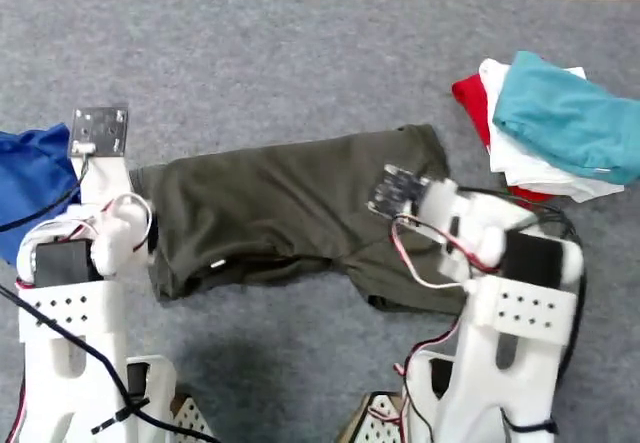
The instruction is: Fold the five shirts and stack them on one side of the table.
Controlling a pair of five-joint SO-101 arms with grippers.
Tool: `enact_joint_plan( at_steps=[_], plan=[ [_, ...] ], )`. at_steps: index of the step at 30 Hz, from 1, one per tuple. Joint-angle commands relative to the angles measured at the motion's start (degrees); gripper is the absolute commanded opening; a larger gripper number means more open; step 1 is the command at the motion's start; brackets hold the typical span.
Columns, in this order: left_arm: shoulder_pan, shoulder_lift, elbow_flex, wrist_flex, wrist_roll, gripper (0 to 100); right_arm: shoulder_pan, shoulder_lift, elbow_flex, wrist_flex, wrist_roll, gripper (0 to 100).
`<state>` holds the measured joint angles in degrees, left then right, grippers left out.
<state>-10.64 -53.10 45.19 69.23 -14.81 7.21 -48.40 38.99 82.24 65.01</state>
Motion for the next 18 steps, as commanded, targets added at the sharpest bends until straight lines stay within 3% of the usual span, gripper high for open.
enact_joint_plan(
  at_steps=[1, 4, 7, 18],
  plan=[
    [1.41, -0.13, -2.11, -7.91, 9.23, 2, -5.58, 4.44, -4.97, -3.69, -8.62, 0.5],
    [1.85, 3.56, -0.53, -15.21, 16.0, 2, -7.16, 14.2, -10.42, -6.33, -15.3, 0.5],
    [2.2, 11.56, -0.79, -18.9, 17.32, 2, -7.08, 26.77, -17.36, -9.14, -21.98, 0.5],
    [2.11, 42.51, -14.77, -20.22, 17.32, 2, -7.34, 60.62, -40.84, -15.82, -31.3, 0.5]
  ],
)
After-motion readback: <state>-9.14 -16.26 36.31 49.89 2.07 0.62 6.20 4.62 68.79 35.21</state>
